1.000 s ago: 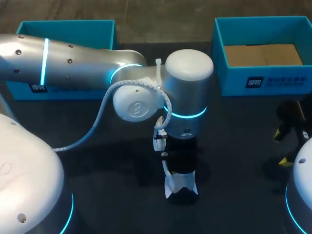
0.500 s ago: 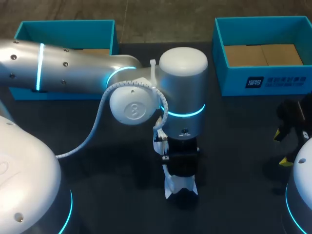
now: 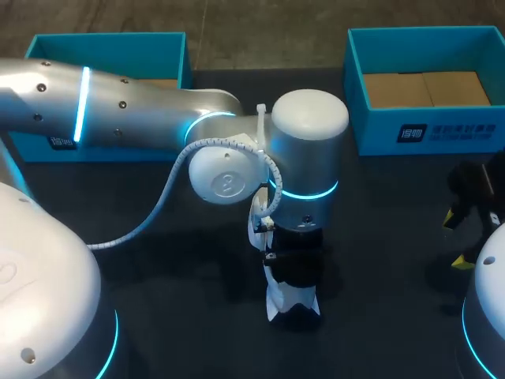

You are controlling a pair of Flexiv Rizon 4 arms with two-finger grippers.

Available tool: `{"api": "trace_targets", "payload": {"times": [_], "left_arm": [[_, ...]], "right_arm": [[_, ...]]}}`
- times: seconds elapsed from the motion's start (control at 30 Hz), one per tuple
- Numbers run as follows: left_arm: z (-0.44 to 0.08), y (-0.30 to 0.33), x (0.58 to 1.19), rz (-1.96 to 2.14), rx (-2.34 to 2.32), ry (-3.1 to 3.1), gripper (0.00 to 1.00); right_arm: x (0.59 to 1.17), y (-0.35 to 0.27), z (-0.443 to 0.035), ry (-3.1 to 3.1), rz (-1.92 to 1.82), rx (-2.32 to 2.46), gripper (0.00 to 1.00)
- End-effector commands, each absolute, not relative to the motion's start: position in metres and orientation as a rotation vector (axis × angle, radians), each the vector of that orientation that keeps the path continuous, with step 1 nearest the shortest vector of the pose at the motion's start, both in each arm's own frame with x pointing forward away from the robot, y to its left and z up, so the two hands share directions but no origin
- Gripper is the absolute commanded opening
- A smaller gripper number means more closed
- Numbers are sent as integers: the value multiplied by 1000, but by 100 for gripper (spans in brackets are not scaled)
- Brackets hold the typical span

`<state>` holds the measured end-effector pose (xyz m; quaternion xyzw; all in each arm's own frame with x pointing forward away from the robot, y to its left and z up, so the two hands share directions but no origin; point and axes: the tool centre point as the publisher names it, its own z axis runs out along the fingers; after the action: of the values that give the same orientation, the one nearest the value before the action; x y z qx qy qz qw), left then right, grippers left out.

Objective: Take the shoe out of the shoebox, open the shoe tongue, remove and reinsert the insole, then place the shoe into the shoebox

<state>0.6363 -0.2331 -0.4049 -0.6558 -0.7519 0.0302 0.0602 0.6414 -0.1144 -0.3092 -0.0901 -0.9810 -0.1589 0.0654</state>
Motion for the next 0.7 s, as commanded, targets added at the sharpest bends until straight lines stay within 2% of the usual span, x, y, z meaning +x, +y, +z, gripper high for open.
{"api": "trace_targets", "payload": {"times": [0.03,0.5,0.7], "left_arm": [[-403,-227,646,80,-1982,-2292,0],[-372,-229,637,118,-2044,-2209,0],[-381,-228,629,-6,-2023,-2125,0]], "right_arm": [[640,-114,-309,-2962,-477,-272,100],[640,-114,-309,-2962,-477,-272,100],[640,-114,-309,-2962,-477,-272,100]]}}
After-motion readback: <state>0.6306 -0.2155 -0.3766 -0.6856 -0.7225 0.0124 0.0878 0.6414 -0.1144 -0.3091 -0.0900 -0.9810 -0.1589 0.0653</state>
